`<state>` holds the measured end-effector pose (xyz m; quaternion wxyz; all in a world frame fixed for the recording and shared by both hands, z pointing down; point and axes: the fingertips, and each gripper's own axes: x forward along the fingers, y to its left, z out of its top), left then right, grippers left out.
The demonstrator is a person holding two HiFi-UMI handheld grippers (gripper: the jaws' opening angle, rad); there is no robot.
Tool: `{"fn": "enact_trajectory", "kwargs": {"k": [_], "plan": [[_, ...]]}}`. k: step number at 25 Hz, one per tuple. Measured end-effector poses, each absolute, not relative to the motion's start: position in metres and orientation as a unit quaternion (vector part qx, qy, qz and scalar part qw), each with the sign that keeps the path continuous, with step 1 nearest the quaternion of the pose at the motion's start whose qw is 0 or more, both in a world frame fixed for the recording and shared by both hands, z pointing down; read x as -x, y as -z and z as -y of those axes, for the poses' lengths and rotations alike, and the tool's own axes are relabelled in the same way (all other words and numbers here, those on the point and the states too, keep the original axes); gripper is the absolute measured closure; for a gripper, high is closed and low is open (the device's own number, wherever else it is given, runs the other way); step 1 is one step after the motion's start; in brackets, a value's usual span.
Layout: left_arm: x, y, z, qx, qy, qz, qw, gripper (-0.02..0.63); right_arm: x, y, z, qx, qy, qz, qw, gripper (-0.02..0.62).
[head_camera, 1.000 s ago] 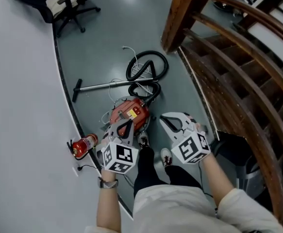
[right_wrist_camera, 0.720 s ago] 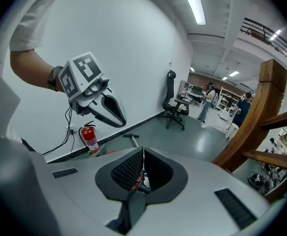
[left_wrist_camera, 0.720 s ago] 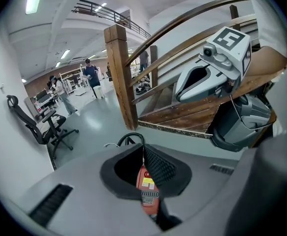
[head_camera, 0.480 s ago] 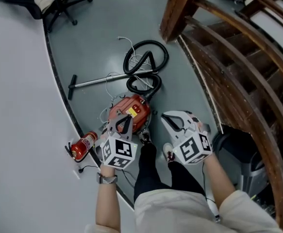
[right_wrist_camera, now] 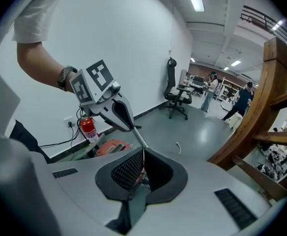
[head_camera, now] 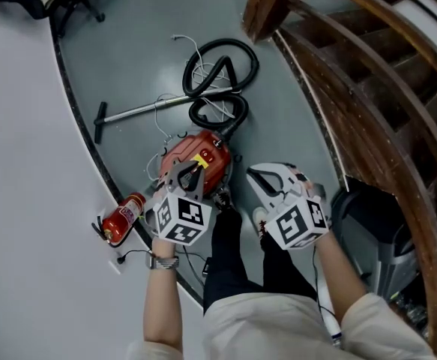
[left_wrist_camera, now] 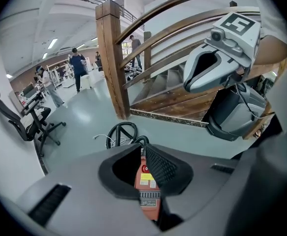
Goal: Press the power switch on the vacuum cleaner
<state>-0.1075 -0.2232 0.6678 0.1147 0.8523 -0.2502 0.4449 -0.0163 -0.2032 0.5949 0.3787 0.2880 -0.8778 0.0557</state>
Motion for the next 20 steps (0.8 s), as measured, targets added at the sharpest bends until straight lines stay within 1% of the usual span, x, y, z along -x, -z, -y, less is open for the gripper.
{"fn": "enact_trajectory", "kwargs": {"k": [12,20], "plan": [[0.105,-0.731,0.232,-0.851,-0.443,0.248,0.136,0.566,0.020,-0.650,0.198,-0.298,-0.076,0.872,0.382,0.565],[0.109,-0.777,0.237,-0.842,-0.465,0.231,0.145,0.555,0.024,-0.678,0.206,-0.297,-0.084,0.872,0.380,0.565]]}}
